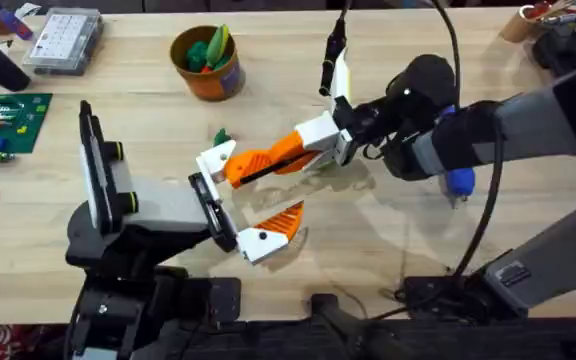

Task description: Pick up the gripper from the table and insert it into the empty holder that is missing its gripper. Then pick up a screw, insert it into the mounting hole, and use the screwdriver to tighten it. Finally, clean up the table by picking up the vegetable and placing it into the bucket.

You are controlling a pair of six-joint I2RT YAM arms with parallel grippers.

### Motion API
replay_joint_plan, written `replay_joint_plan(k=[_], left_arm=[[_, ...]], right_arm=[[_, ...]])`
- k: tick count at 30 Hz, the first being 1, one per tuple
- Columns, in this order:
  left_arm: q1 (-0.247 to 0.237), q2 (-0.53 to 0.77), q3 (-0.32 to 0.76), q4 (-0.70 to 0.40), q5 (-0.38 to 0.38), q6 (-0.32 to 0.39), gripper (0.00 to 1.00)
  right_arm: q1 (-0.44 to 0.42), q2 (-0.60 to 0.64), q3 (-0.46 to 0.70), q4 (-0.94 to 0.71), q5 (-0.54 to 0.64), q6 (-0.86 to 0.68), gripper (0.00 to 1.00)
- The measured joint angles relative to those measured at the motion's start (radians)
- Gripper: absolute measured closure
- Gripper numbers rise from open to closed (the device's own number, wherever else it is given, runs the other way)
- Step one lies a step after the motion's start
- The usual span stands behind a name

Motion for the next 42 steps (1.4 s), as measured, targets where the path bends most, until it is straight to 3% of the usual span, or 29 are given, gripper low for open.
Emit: replay_joint_plan(k=[24, 42], left_arm=[[0.0, 0.0, 0.0, 0.0, -0.01, -0.001, 0.015], [0.002, 0.0, 0.0, -0.002, 0.004, -0.005, 0.015]], right_arm=[[0.055, 0.0, 0.002, -0.114, 0.104, -0.115, 0.982], [0.054, -0.007, 0.027, -0.176, 0.091, -0.129, 0.982]])
